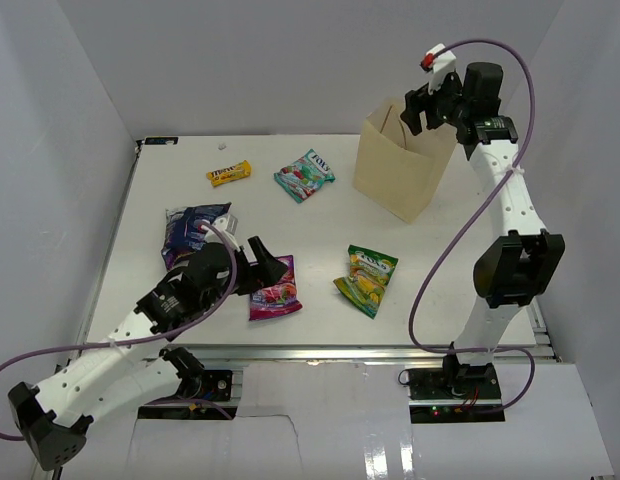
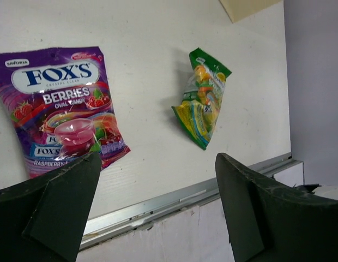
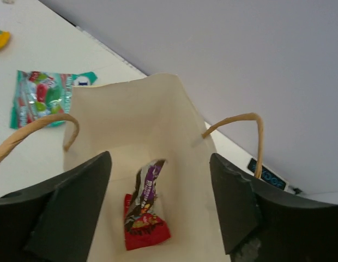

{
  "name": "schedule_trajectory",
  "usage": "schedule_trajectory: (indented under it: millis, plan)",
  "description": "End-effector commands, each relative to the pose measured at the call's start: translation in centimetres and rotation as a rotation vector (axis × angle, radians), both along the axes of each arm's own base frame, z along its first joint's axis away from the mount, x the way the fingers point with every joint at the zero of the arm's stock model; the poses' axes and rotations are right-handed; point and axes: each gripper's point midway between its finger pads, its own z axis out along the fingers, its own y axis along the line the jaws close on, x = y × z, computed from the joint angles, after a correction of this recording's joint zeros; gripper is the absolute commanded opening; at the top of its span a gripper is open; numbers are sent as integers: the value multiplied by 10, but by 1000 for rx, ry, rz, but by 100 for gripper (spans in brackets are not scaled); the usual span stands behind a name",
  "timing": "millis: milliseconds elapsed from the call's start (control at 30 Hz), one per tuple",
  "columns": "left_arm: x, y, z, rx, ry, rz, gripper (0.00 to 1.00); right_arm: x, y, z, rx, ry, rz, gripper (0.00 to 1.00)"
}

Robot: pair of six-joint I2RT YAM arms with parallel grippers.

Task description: Place the snacks into the paper bag

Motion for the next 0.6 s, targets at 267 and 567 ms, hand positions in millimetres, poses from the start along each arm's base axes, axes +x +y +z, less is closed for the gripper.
schedule_trajectory:
  millis: [267, 567]
  plan:
    - [73, 3, 34, 99, -4, 76, 98, -137, 3, 45, 118, 20, 361, 87]
    - [180, 55, 19, -6, 164, 277, 95, -237, 20, -36, 90, 183, 555, 88]
